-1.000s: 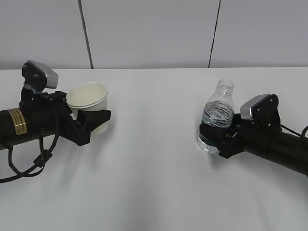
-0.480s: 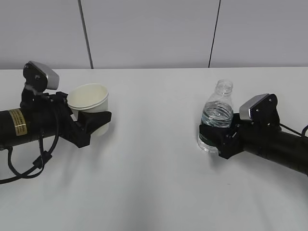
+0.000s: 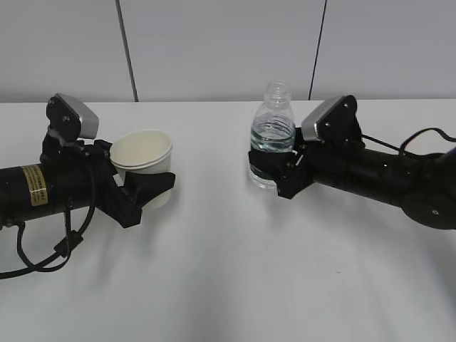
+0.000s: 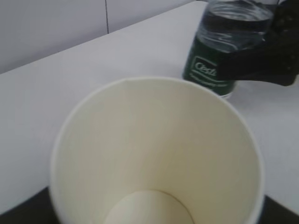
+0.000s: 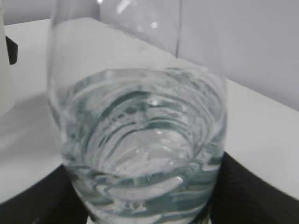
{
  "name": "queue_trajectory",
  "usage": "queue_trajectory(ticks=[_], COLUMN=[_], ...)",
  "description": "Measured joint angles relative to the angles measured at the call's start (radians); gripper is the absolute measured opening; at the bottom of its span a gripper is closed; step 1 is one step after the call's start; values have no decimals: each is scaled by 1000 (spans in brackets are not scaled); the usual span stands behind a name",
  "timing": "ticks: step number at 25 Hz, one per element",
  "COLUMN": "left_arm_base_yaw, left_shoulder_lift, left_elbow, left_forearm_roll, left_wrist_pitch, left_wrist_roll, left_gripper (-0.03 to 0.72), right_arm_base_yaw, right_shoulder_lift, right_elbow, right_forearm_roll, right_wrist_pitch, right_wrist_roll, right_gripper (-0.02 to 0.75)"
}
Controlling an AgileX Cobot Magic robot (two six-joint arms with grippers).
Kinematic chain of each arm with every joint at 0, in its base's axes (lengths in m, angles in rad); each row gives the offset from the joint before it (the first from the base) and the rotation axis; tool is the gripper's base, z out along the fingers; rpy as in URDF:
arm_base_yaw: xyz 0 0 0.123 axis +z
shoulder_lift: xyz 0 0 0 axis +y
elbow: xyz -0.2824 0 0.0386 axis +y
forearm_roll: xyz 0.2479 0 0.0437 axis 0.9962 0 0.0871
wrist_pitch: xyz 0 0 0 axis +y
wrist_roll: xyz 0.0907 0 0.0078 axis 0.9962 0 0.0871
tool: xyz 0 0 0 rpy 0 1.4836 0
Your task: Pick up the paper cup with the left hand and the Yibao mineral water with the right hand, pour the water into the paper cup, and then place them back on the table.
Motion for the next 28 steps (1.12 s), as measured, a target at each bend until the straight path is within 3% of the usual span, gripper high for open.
queue_trajectory(ticks=[11, 21, 28], left_arm_base_yaw=[-66, -118, -118], left_shoulder_lift=[-2, -11, -11], left_elbow=[0, 0, 0], left_forearm_roll=[-4, -12, -19], left_wrist_pitch=[1, -7, -7], left_wrist_roll=[0, -20, -22], left_gripper=[437, 438, 438], right_arm_base_yaw=[151, 165, 165], right_shoulder_lift=[0, 0, 2], right_elbow=[-240, -286, -286], right_forearm_roll=[-29, -88, -118], right_wrist_pitch=[201, 234, 237], right_wrist_roll=[14, 3, -131], right_gripper=[484, 483, 483])
